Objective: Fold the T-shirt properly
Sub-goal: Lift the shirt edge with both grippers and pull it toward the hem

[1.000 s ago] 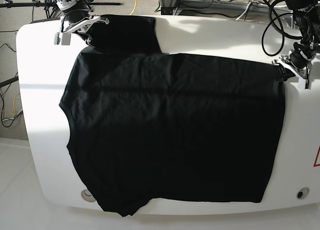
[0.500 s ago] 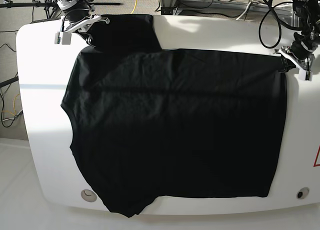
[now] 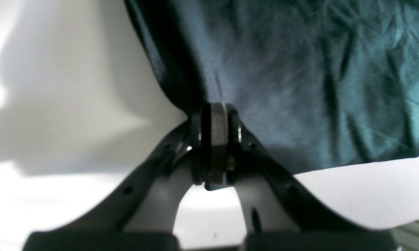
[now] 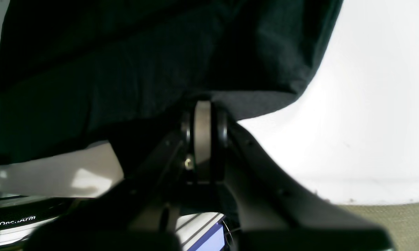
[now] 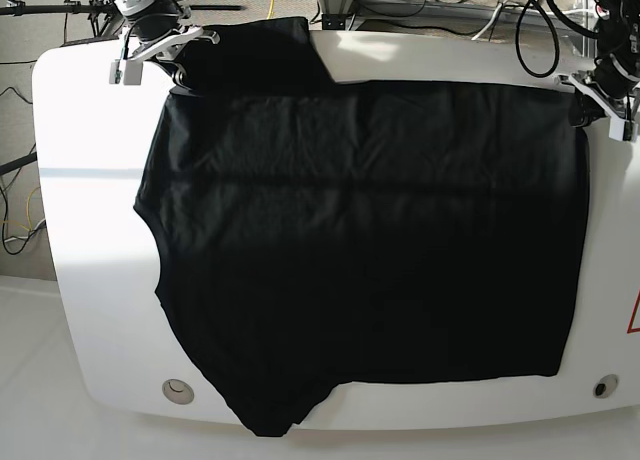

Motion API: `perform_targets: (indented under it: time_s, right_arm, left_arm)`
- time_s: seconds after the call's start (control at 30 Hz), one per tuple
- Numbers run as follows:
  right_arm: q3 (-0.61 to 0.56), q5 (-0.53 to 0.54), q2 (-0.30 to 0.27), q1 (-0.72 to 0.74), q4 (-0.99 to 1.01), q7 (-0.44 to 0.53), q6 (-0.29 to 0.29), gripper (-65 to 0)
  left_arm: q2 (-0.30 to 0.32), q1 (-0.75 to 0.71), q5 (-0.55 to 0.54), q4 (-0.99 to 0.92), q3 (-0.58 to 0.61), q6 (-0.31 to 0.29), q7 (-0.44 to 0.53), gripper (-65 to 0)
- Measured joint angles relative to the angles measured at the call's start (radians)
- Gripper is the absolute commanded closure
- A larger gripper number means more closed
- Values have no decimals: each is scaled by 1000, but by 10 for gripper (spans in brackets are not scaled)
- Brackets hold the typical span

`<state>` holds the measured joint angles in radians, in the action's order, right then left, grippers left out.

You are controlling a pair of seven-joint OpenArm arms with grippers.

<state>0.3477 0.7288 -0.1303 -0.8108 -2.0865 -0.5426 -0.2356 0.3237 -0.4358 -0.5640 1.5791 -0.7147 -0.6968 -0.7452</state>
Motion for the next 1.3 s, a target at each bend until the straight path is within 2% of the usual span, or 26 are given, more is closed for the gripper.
perform_targets:
  time_s: [0.3,0.57,0.7,0.93,1.3]
  right_arm:
    - [-2,1,1,-17,-7,0,0,-1]
    - [-2,2,3,-14,-7,3,-1,0]
    - [-2,1,2,-3,-7,6,0,0]
    - [-2,-25,0,118,-14,-9,-2,0]
    - [-2,-55,-1,223,-10,-51,9,0]
  left_arm:
    - [3,-35,-1,40,-14,0,-6,-8]
    - [3,-28,2,13,-1,0,-102,-6]
    - [3,-15,2,13,-1,0,-112,0]
    - [10,61,2,21,-23,0,-118,0]
    - [3,124,4,80,-31,0,-123,0]
